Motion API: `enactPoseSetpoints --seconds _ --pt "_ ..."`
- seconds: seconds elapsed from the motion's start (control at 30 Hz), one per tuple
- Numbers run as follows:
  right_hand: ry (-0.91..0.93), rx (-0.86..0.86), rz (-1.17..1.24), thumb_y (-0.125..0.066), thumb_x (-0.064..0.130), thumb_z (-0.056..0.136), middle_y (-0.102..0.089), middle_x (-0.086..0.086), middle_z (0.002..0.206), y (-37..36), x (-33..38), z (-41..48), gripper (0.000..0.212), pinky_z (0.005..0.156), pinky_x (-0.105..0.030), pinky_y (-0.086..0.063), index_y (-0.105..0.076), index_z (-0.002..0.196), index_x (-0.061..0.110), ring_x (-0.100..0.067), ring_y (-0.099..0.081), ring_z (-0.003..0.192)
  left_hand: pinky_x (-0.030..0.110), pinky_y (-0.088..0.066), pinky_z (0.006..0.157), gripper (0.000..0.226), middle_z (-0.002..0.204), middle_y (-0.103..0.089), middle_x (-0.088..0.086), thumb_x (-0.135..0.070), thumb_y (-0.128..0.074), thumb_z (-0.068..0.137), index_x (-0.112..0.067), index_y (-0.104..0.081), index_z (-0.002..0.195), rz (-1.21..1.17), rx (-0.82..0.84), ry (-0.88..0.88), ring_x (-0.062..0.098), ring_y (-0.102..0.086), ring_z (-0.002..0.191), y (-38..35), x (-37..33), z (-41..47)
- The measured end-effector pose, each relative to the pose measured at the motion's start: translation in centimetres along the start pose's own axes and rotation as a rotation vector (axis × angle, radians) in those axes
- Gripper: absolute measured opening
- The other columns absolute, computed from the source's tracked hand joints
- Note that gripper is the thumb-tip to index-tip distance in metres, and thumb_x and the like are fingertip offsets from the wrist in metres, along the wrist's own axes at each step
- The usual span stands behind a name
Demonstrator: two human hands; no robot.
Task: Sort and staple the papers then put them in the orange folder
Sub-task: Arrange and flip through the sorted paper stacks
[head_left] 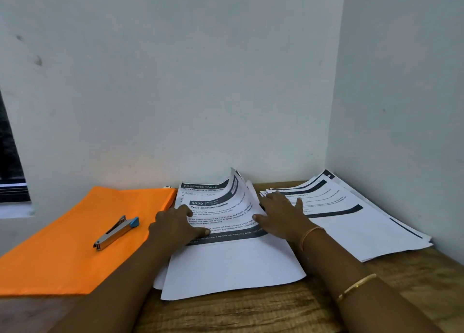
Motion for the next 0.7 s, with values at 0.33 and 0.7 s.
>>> enactPoseSetpoints --seconds 0.33,0.7 --pt "-0.085 -0.136 0.324 -0.062 0.032 0.086 -0.049 0.001 0.070 0.2 -0.5 0.9 0.033 0.077 -0.036 -0.045 -0.048 0.063 0.013 -0.022 -0.054 0.081 0.029 -0.030 0.106 0.103 0.146 -0.037 0.002 -0.024 -0.085 0.065 -0.017 -0.022 0.146 -0.445 -0.122 -0.230 0.019 -0.034 0.134 1.0 -1.1 -1.1" --pt "-0.173 -0.175 0.347 -0.047 0.024 0.094 -0.046 0.001 0.062 0.8 -1.7 0.9 0.043 0.076 -0.035 -0.037 -0.042 0.053 0.016 -0.027 -0.051 0.080 0.023 -0.031 0.099 0.105 0.149 -0.034 0.003 -0.044 -0.075 0.074 -0.023 -0.004 0.148 -0.416 0.125 -0.230 0.019 -0.036 0.134 0.4 -1.8 -1.9"
Point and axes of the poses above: each hand's wrist, its own z-axis towards the middle knuckle, its own y-axis out of the back of the hand, x = y × z, the point moved 2 cm from there along z, towards the middle knuckle
